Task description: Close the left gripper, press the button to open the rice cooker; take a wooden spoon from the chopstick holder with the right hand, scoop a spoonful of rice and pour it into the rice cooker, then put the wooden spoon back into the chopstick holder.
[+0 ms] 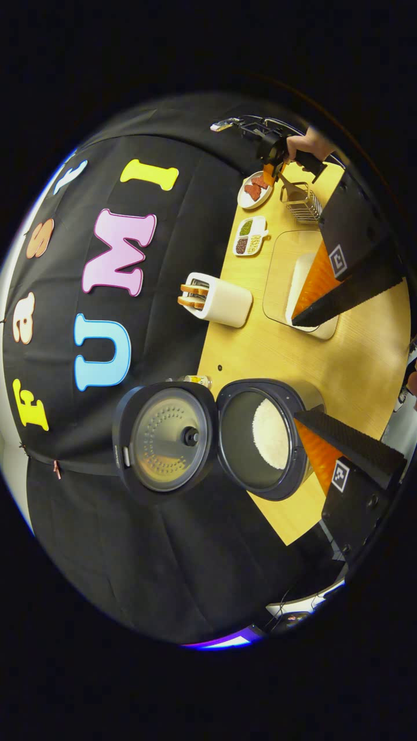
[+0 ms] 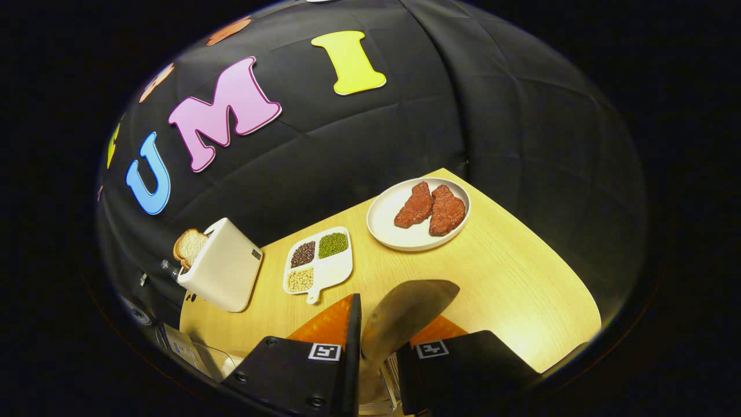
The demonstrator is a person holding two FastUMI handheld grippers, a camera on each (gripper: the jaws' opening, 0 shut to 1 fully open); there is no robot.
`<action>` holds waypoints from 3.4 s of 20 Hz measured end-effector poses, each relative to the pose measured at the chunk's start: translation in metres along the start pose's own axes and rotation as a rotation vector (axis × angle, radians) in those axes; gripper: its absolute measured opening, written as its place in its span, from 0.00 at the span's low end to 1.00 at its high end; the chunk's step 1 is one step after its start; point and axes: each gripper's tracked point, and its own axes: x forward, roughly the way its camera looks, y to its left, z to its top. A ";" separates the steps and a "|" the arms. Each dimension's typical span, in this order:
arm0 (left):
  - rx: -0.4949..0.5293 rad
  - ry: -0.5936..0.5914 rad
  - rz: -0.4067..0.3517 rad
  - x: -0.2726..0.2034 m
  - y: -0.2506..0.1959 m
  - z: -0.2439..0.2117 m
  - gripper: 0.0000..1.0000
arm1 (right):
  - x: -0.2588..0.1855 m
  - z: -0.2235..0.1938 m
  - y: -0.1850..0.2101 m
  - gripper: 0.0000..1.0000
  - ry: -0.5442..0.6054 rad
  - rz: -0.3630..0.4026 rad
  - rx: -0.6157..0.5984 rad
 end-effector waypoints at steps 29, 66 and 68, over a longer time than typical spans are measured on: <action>-0.057 -0.069 -0.221 0.008 0.078 0.009 0.95 | -0.150 0.011 0.185 0.19 -0.151 0.194 -0.134; -0.076 -0.015 -0.268 0.040 0.137 -0.022 0.95 | -0.096 -0.198 0.295 0.19 0.304 0.249 -0.088; -0.065 -0.039 -0.267 0.036 0.137 -0.016 0.95 | -0.100 -0.192 0.289 0.20 0.293 0.241 -0.052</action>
